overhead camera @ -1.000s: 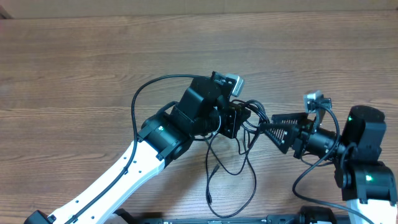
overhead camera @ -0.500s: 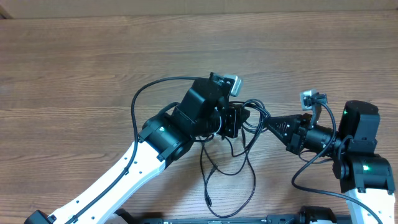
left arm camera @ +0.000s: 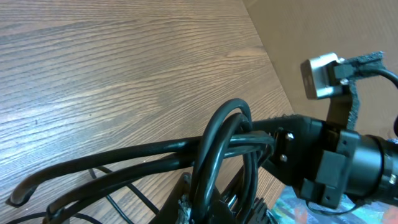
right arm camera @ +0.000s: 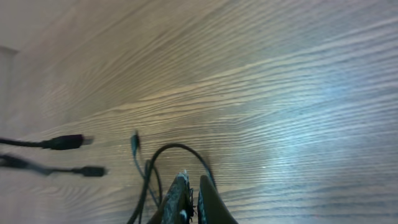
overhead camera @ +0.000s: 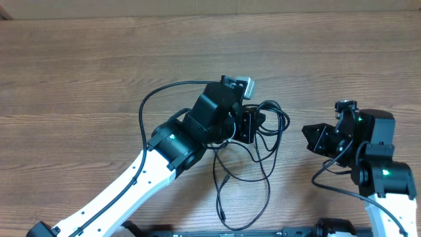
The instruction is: Untangle cables
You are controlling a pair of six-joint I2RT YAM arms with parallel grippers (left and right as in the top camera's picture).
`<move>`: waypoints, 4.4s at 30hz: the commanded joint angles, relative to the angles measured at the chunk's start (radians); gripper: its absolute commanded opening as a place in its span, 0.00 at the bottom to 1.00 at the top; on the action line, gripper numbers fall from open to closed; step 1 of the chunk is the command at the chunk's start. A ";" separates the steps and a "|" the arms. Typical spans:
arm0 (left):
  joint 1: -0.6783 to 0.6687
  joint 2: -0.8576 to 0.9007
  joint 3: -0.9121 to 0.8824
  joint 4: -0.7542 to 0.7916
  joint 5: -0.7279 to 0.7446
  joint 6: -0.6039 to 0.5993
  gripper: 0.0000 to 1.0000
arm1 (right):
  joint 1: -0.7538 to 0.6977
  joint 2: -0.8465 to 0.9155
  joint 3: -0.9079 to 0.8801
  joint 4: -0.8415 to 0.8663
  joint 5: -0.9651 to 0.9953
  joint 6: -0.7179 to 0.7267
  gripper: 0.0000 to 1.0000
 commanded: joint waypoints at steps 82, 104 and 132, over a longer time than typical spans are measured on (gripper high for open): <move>-0.026 -0.002 0.021 -0.100 -0.104 -0.042 0.04 | 0.153 -0.068 0.007 0.206 -0.867 -0.459 0.04; 0.104 -0.002 0.021 -0.328 -0.233 -0.174 0.04 | 0.153 -0.067 0.007 0.183 -0.510 -0.283 1.00; -0.055 -0.002 0.021 -0.215 -0.194 -0.243 0.04 | 0.198 -0.066 0.007 0.106 -0.127 -0.212 0.66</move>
